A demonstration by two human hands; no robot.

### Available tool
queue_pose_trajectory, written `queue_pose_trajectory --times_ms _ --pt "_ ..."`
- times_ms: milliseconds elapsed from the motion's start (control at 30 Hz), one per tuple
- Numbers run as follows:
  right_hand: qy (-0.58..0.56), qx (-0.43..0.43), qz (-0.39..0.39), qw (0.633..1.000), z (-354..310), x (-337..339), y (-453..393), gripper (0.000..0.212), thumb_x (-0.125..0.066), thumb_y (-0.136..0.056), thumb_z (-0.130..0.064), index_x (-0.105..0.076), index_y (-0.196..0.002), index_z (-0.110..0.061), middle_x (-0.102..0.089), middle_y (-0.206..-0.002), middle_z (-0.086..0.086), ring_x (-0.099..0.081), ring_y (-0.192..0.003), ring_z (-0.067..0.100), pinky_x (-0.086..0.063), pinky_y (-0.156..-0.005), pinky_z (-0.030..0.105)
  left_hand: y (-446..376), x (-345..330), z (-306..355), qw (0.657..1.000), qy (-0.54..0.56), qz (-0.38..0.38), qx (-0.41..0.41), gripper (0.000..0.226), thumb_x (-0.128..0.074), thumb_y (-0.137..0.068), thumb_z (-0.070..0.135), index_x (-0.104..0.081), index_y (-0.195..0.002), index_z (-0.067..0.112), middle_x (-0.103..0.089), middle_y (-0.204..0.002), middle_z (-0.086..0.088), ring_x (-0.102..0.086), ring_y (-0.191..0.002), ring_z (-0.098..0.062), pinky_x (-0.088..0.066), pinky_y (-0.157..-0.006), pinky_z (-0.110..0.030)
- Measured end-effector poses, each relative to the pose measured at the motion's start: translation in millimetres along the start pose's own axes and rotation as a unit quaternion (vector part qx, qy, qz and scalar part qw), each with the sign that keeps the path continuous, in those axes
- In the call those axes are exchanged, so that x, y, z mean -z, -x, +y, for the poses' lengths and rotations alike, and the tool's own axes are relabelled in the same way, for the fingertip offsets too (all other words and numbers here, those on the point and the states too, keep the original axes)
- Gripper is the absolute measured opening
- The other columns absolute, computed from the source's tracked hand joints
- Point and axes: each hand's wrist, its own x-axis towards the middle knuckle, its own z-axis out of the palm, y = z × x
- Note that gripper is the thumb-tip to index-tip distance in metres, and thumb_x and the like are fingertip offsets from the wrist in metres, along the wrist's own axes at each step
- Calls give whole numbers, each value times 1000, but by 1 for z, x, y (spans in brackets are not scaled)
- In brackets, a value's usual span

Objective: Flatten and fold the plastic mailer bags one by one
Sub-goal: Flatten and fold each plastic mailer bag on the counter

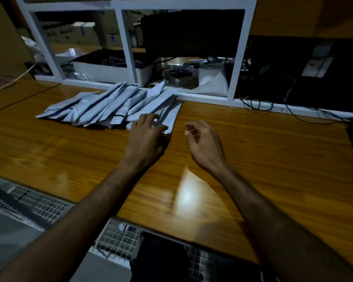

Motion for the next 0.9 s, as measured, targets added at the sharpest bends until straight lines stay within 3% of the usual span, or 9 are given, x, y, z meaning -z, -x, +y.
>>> queue_pose_trajectory --times_ms 100,233,467,767,900 --pt "-13 -25 7 1000 4 -3 -7 28 -60 -103 -25 -64 -130 -27 -59 -130 -8 -60 -103 3 -59 -85 28 -16 -8 2 999 -29 -20 9 38 -74 -90 43 -75 -122 23 -49 -148 -12 -35 -142 -33 -40 -104 -54" --pt "-10 -35 5 999 8 -5 -13 28 -61 -103 -25 -65 -130 -26 -59 -129 -9 -60 -101 3 -55 -83 24 -29 -17 1 997 -58 -39 27 32 -67 -89 57 -81 -103 32 -42 -156 -9 -18 -153 -33 -25 -115 -60" --pt "-18 -57 3 998 12 -5 -17 27 -62 -102 -23 -66 -129 -25 -56 -121 -15 -59 -101 2 -54 -80 22 -32 -17 8 997 -47 -40 47 10 -76 -88 34 -81 -93 27 -50 -139 -5 -33 -140 -29 -27 -113 -58" --pt "-34 -71 7 997 14 0 -15 29 -62 -102 -22 -65 -132 -25 -58 -128 -10 -59 -103 1 -51 -78 16 -29 -24 11 996 -67 -34 53 26 -67 -95 39 -67 -109 18 -44 -127 -11 -35 -122 -31 -32 -103 -53" --pt "30 -43 -4 999 23 12 -9 38 -62 -102 -24 -58 -139 -30 -53 -126 -10 -54 -111 7 -56 -86 31 -10 -17 17 1000 29 -7 7 20 -68 -95 37 -61 -103 21 -45 -123 -6 -38 -118 -27 -32 -98 -50"
